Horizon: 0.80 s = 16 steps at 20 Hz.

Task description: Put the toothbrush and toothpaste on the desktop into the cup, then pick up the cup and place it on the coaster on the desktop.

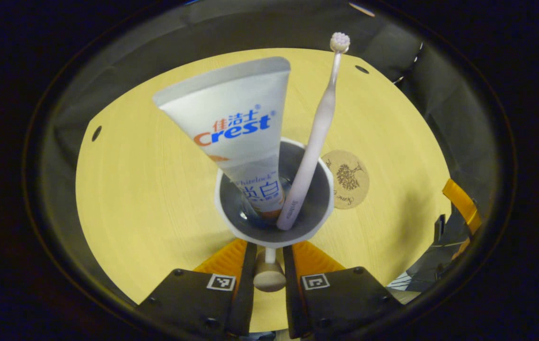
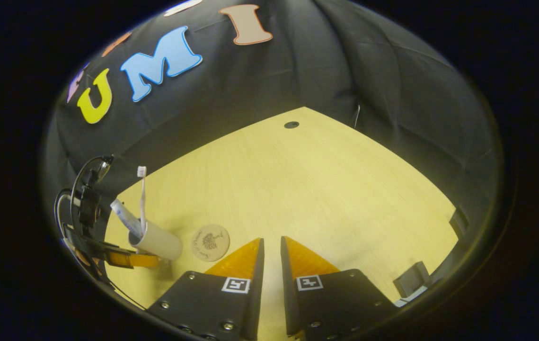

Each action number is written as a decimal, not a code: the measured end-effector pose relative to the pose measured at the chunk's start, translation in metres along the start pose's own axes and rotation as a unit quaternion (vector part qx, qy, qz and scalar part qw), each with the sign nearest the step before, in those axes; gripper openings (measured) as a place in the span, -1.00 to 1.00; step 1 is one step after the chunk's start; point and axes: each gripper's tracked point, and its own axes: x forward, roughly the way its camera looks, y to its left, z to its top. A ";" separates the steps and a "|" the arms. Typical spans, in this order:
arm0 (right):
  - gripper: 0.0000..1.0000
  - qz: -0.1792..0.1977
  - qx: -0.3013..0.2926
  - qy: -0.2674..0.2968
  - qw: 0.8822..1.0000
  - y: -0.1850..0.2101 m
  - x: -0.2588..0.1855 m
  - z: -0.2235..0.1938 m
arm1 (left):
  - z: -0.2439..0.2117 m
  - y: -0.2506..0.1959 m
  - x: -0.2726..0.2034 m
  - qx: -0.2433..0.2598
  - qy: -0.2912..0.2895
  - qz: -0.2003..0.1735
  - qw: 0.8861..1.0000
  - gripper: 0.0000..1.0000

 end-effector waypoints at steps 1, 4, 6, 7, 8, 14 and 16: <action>-0.58 -0.001 0.002 0.002 1.000 -0.001 0.001 -0.001 | -0.001 -0.003 0.001 0.004 -0.003 -0.001 1.000 -0.26; -0.58 -0.001 0.006 0.007 1.000 -0.002 0.003 -0.004 | 0.002 -0.004 0.000 0.005 -0.019 0.001 1.000 -0.31; -0.58 0.001 0.007 0.011 1.000 -0.002 0.003 -0.005 | 0.004 -0.008 -0.001 0.003 -0.031 -0.003 1.000 -0.34; -0.58 0.002 0.007 0.010 1.000 -0.002 0.004 -0.005 | 0.005 -0.006 -0.003 0.001 -0.034 -0.005 0.999 -0.34; -0.58 0.002 0.008 0.009 1.000 -0.002 0.004 -0.004 | 0.006 -0.006 -0.004 0.002 -0.035 -0.005 0.999 -0.34; -0.58 0.004 0.007 0.010 1.000 -0.002 0.004 -0.006 | 0.017 -0.023 -0.014 0.034 -0.047 -0.003 0.998 -0.34; -0.58 0.003 0.011 0.009 1.000 -0.003 0.004 -0.003 | 0.020 -0.032 -0.015 0.043 -0.049 -0.008 0.998 -0.34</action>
